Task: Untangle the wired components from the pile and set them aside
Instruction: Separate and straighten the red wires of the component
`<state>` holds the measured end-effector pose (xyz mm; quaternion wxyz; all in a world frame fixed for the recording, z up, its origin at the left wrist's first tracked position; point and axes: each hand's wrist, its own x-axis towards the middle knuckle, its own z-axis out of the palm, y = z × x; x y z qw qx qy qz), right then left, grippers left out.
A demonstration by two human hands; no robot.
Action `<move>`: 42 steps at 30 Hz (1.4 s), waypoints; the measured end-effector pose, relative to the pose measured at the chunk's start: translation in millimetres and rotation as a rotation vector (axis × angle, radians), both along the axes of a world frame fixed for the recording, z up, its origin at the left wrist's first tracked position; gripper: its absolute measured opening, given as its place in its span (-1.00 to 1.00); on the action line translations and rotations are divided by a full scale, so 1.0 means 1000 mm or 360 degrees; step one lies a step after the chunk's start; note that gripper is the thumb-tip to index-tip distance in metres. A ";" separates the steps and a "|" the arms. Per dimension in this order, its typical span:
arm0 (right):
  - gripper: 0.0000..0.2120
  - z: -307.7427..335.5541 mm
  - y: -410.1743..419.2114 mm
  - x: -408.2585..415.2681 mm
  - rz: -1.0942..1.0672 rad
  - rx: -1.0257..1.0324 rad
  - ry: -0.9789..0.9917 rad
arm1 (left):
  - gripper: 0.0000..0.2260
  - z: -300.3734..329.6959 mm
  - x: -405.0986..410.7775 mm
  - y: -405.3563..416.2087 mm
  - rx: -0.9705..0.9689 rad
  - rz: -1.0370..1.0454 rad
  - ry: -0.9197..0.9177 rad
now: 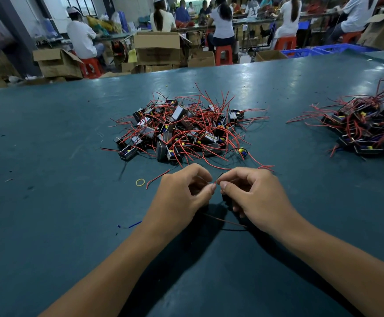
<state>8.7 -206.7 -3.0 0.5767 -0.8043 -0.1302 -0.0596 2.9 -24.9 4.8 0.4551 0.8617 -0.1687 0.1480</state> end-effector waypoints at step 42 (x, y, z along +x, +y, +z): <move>-0.95 -0.002 0.002 0.001 0.0139 0.0327 0.0265 | -0.80 0.007 -0.003 -0.003 -0.0073 -0.0050 0.0133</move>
